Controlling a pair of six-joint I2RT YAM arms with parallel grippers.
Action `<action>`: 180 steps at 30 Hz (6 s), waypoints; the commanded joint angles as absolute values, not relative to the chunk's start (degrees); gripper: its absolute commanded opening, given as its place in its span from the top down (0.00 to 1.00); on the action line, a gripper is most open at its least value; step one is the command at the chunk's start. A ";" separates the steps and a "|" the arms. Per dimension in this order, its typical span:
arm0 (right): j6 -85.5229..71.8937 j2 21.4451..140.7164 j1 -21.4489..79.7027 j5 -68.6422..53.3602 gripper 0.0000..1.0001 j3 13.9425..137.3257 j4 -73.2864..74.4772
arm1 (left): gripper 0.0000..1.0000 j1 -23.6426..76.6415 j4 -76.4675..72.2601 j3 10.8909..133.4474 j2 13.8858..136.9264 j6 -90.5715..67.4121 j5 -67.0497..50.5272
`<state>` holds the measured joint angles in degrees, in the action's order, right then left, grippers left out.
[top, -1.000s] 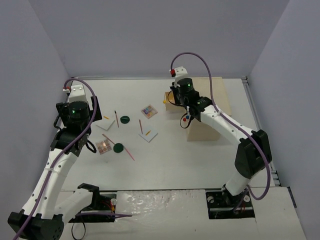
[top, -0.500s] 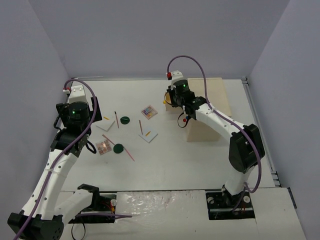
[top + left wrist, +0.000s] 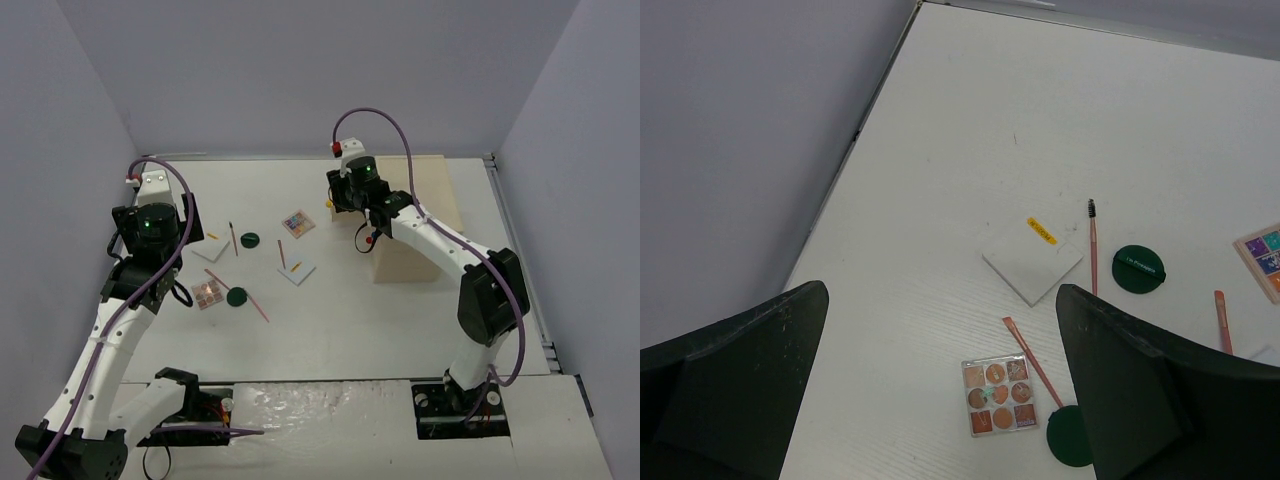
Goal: Organize the makeup
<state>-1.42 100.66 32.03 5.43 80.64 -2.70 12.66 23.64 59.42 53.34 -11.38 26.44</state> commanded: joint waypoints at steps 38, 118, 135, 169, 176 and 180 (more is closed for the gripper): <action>7.51 133.07 49.73 -7.44 0.37 101.83 -18.31 | 0.03 10.28 19.25 59.94 49.20 -13.07 28.01; -2.11 105.03 31.20 6.90 0.93 93.91 10.98 | 0.03 10.20 19.51 60.03 49.66 -13.36 26.41; -1.67 106.44 31.29 6.92 0.68 95.36 11.51 | 0.03 10.20 19.60 60.03 49.42 -13.30 26.60; 3.93 111.38 55.96 -22.76 0.43 88.60 -5.11 | 0.03 10.20 21.11 55.84 40.89 -14.38 30.05; 7.24 123.52 57.26 -27.09 0.45 96.24 -5.16 | 0.03 10.20 19.34 54.08 38.52 -14.17 32.85; 7.65 127.03 57.48 -27.77 0.47 99.15 -5.19 | 0.03 10.20 19.16 53.96 38.67 -14.24 32.34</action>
